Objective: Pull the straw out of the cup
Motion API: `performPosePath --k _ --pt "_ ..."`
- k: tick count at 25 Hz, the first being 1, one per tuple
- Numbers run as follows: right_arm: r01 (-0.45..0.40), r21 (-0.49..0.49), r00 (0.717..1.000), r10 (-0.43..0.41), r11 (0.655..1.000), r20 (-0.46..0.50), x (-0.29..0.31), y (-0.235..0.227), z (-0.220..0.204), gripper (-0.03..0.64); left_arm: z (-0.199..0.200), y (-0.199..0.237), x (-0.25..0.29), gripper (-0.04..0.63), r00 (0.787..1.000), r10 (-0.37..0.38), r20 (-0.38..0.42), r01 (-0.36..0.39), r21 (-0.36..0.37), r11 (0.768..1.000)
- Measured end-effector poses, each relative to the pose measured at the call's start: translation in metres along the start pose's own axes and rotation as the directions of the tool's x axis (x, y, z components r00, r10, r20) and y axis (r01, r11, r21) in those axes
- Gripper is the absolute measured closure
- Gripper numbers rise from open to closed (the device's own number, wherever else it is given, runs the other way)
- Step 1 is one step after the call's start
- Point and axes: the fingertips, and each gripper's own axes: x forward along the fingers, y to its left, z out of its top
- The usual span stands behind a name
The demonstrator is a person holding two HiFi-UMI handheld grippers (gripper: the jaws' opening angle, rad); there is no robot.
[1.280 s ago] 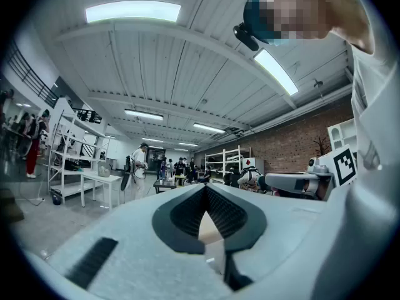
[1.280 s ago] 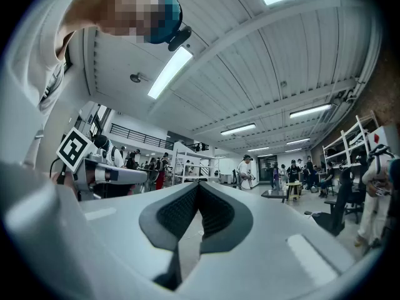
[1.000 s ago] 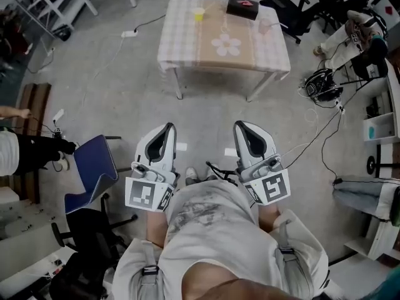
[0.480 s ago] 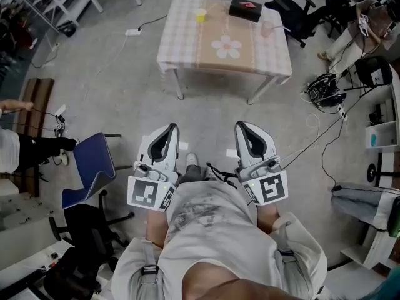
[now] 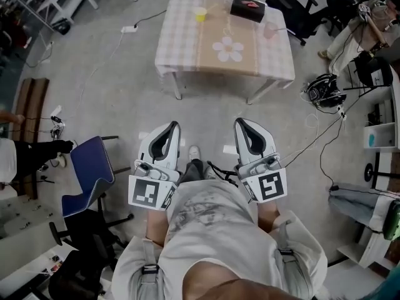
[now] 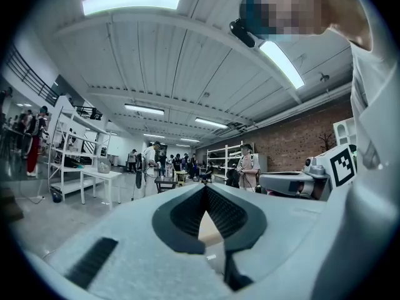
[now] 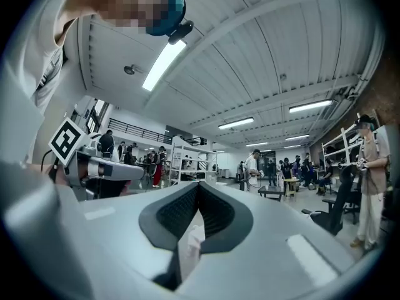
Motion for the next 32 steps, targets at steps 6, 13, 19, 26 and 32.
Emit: performPosePath --k 6,13,19,26,32 --pt "0.008 -0.013 1.000 -0.009 1.000 -0.007 0.053 -0.009 -0.004 0.607 0.001 0.043 0.033 0.594 1.000 -0.016 0.004 0.016 -0.005 1.000" --pt "0.038 -0.029 0.999 -0.039 0.999 -0.025 0.099 -0.010 -0.007 0.607 0.006 0.086 0.057 0.594 0.999 -0.050 0.014 0.051 -0.008 0.999" --pt "0.052 -0.034 0.998 -0.054 0.998 -0.043 0.126 -0.018 -0.014 0.607 0.001 0.106 0.079 0.594 0.997 -0.073 0.002 0.073 -0.018 0.997" --pt "0.047 -0.023 0.998 -0.048 0.999 -0.052 0.156 -0.045 -0.020 0.607 -0.001 0.122 0.112 0.594 0.998 -0.060 -0.015 0.060 -0.031 0.998" --pt "0.006 -0.002 0.999 -0.006 1.000 -0.051 0.191 -0.082 -0.031 0.607 -0.003 0.134 0.157 0.594 0.999 -0.031 -0.024 0.030 -0.030 0.999"
